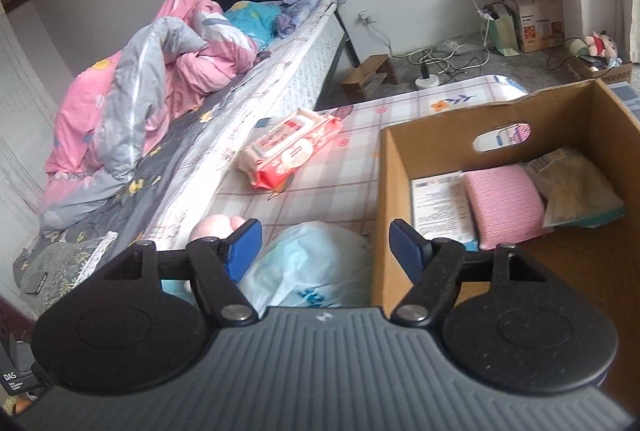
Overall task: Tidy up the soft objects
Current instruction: 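Move the right gripper toward the white wet-wipe pack on the bed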
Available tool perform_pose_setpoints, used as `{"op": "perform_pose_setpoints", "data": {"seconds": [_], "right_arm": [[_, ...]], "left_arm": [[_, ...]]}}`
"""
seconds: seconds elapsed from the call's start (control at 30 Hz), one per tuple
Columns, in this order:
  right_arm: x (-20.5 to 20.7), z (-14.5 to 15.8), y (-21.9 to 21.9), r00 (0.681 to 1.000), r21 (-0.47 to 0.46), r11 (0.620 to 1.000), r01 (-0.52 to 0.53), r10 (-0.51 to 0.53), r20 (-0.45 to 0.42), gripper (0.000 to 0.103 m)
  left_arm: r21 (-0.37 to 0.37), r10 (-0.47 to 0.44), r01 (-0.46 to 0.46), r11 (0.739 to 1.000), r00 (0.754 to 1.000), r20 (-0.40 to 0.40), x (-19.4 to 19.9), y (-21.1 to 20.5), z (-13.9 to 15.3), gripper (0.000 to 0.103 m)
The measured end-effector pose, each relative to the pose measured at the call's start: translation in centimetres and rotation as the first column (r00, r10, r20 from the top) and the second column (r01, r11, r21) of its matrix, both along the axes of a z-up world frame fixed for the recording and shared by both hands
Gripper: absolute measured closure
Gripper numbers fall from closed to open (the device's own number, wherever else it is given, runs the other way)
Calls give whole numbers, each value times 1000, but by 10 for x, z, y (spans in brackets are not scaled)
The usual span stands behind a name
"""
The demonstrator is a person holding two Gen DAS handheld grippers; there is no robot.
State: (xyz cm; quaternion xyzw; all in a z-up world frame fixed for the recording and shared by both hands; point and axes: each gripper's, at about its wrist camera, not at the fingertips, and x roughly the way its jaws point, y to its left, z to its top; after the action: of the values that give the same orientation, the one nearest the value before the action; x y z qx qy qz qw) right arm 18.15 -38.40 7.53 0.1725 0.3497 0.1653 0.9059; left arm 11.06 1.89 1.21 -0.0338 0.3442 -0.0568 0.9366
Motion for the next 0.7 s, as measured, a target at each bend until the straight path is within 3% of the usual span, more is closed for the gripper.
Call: {"op": "perform_pose_setpoints", "data": {"seconds": [0.3,0.57,0.7], "right_arm": [[-25,-15,66,991,106,988,-115,121,-50,33],[-39,-46,123,961,232,950,-210,245,-131,33],[-39,-66,158,929,273,926,-262,318,-189,39]], "left_arm": [[-14,-13,13,1000,1000,28,-29,17,-5,4],[-85,-37,31,996,997,-71,-35,28,-24,6],[-159,-41,18,987,989,-144,-25,37,-38,21]]}}
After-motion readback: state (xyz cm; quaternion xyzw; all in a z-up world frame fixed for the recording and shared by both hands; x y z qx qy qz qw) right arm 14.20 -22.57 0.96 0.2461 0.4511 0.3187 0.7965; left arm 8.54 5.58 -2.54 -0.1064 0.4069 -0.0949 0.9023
